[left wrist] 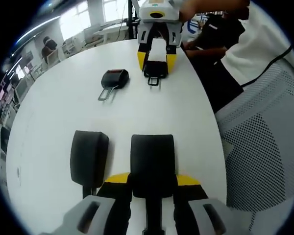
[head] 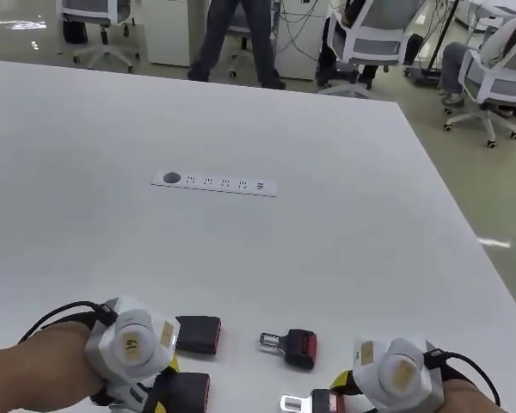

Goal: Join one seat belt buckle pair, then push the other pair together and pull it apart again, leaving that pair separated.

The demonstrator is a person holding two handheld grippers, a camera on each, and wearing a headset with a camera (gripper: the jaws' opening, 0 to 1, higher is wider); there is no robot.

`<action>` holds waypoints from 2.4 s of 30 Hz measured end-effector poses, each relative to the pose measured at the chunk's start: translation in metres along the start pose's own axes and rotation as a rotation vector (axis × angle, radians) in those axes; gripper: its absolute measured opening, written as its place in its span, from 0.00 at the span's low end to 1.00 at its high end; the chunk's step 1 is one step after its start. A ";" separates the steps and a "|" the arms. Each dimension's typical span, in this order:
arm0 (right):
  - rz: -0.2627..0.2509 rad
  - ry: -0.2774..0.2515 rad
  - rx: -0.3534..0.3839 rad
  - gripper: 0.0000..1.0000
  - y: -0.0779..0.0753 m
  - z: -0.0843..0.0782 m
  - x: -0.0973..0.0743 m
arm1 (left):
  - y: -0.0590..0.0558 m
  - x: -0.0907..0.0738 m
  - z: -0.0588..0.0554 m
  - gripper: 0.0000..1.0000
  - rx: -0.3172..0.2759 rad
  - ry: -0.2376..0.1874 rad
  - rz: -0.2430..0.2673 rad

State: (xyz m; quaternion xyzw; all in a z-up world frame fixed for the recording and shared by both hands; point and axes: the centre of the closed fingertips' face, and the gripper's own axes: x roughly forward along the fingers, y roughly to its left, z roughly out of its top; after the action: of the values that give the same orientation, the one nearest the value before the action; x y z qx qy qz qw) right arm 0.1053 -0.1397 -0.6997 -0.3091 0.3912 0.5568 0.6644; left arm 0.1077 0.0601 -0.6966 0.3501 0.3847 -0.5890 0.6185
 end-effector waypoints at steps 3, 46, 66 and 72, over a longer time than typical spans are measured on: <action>-0.003 0.012 -0.002 0.33 -0.001 0.000 0.000 | 0.000 0.000 0.000 0.33 -0.005 -0.007 -0.001; -0.026 -0.101 -0.008 0.33 0.019 0.089 0.050 | 0.000 0.001 0.001 0.33 -0.006 0.023 -0.006; -0.044 -0.120 -0.053 0.33 0.023 0.101 0.057 | 0.001 0.003 -0.002 0.33 -0.005 0.018 -0.008; -0.019 -0.109 -0.056 0.32 0.023 0.102 0.057 | 0.000 0.003 -0.002 0.33 0.017 0.017 -0.011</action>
State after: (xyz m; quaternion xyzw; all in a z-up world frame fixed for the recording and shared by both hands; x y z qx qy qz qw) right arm 0.1052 -0.0202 -0.6972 -0.3007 0.3358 0.5771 0.6810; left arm 0.1082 0.0602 -0.6997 0.3582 0.3869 -0.5925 0.6090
